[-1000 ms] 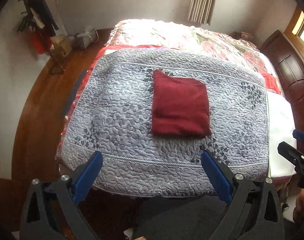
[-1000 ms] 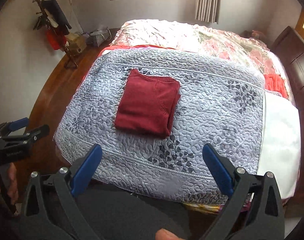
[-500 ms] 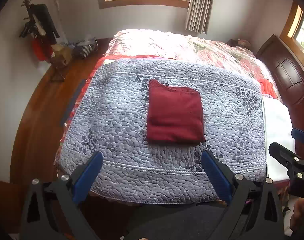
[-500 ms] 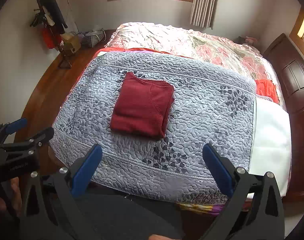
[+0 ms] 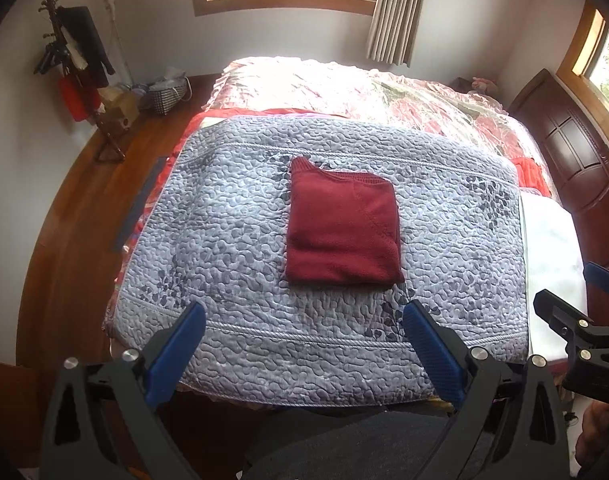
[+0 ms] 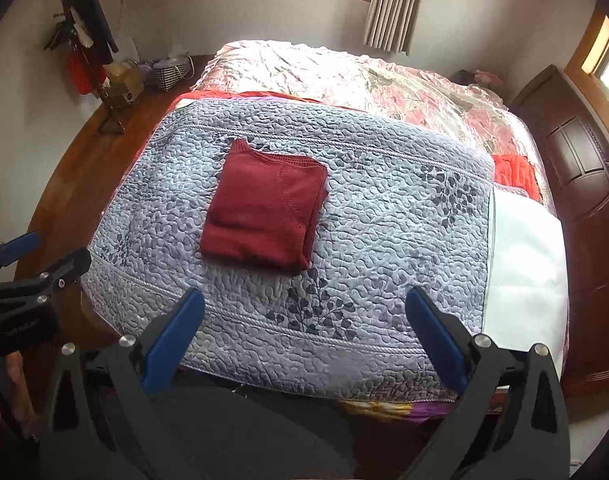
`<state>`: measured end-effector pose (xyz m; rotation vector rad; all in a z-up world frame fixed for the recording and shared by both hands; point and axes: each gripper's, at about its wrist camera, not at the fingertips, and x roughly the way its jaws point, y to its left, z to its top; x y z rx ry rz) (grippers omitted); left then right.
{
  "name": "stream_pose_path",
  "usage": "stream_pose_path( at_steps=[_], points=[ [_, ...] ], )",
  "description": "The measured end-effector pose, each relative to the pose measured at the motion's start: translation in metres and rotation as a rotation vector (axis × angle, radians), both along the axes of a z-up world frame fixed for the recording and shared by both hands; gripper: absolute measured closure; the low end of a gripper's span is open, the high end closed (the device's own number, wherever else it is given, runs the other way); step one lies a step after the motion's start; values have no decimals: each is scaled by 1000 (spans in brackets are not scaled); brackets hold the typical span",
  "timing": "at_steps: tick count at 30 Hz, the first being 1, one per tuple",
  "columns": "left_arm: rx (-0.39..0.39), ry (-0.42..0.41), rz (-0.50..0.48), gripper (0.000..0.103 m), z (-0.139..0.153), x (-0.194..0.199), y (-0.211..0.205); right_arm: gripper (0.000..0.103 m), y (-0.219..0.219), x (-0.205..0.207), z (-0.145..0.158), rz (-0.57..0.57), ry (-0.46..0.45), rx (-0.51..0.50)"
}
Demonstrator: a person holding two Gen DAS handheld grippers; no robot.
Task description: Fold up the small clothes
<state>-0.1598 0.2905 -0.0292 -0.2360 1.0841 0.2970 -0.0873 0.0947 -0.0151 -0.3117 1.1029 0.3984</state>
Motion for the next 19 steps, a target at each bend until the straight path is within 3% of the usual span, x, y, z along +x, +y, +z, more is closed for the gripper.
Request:
stream_pose_path(
  at_steps=[15,19],
  points=[
    [-6,-1,1,4,0,0,2,3,-1,0,1,15,52,55],
    [-3,-2,-1,4,0,-1,3,3,1,-3,2,12,27,19]
  ],
)
